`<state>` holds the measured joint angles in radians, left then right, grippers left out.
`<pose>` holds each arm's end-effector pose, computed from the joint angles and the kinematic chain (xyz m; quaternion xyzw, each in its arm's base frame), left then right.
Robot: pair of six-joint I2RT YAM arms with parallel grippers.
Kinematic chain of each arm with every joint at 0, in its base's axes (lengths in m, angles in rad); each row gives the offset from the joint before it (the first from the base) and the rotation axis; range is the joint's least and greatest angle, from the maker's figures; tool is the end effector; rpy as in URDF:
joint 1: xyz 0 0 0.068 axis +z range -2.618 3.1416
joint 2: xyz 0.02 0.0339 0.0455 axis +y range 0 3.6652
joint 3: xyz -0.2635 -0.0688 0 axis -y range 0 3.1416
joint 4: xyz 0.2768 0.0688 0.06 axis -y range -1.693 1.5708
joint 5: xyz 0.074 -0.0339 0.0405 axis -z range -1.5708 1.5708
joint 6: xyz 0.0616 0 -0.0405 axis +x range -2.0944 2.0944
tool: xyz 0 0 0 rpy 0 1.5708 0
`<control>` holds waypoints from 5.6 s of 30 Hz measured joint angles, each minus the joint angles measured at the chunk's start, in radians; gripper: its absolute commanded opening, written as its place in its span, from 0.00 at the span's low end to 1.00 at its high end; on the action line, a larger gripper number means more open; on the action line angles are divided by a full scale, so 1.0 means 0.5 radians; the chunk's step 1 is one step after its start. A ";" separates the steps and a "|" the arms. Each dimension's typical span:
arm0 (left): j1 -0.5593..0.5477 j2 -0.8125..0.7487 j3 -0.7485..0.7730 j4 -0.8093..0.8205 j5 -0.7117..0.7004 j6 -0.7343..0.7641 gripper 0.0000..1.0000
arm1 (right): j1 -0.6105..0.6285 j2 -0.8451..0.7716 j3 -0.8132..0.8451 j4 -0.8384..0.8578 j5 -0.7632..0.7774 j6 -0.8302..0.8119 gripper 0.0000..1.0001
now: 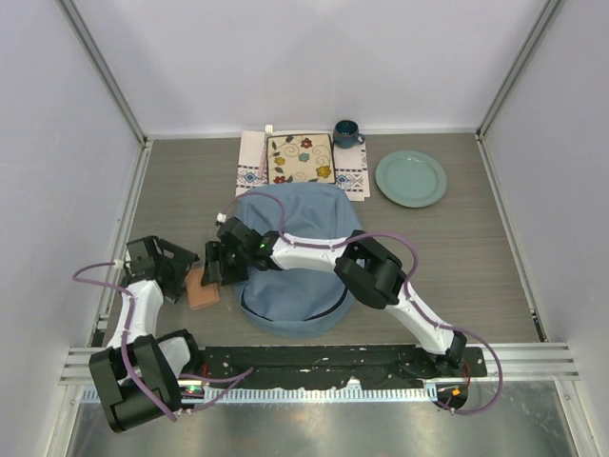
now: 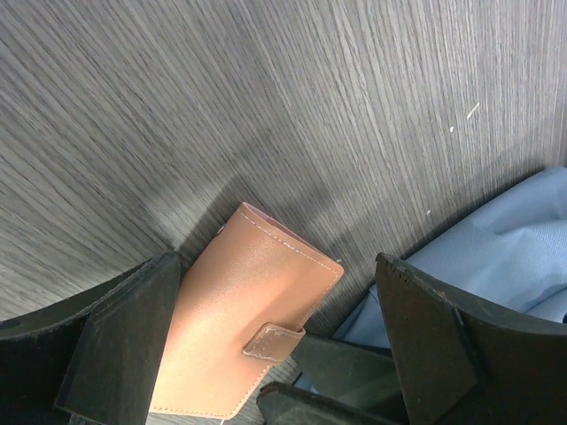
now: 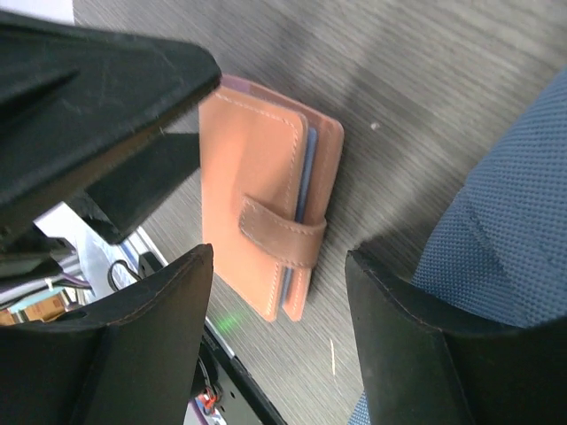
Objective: Pack the student bag
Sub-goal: Pick up the personal item from the center of the board, then place the personal item in the student bag.
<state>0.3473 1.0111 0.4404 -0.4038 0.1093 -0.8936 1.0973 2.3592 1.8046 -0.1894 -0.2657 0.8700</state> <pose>0.2105 0.0690 0.1259 -0.5419 0.7859 -0.1294 0.2684 0.2464 0.5164 0.1141 -0.1558 0.8958 0.3987 0.1196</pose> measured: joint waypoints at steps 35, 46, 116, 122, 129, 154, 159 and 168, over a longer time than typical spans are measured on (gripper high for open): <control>0.017 0.053 -0.063 0.137 0.326 0.076 0.76 | -0.057 0.082 -0.145 0.492 -0.247 0.040 0.10; 0.011 -0.274 0.214 -0.387 0.197 0.128 1.00 | -0.049 -0.190 -0.484 0.584 -0.179 -0.064 0.07; -2.119 1.263 1.844 -0.578 -0.668 1.126 0.74 | -0.942 -2.675 -2.095 -0.088 1.201 -0.170 0.07; -2.119 1.263 1.834 -0.539 -0.721 1.124 0.68 | -0.942 -2.671 -2.096 -0.087 1.177 -0.162 0.08; -2.135 1.263 1.733 -0.468 -0.722 1.164 0.51 | -0.942 -2.649 -2.096 -0.086 1.163 -0.161 0.08; -2.068 1.259 2.003 -0.636 -0.556 0.950 0.00 | -0.940 -2.483 -2.301 0.632 0.175 0.253 0.02; -1.981 1.238 1.999 -0.629 -0.426 0.765 0.00 | -0.880 -2.306 -2.435 0.834 -0.013 0.462 0.01; -1.932 1.128 1.849 -0.492 -0.276 0.564 0.00 | -0.802 -2.023 -2.544 1.264 -0.132 0.688 0.01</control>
<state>-0.6186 1.5753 1.3651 -0.6498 -0.0288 -0.6117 0.6964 1.3479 0.5327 0.4427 -0.3317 1.2140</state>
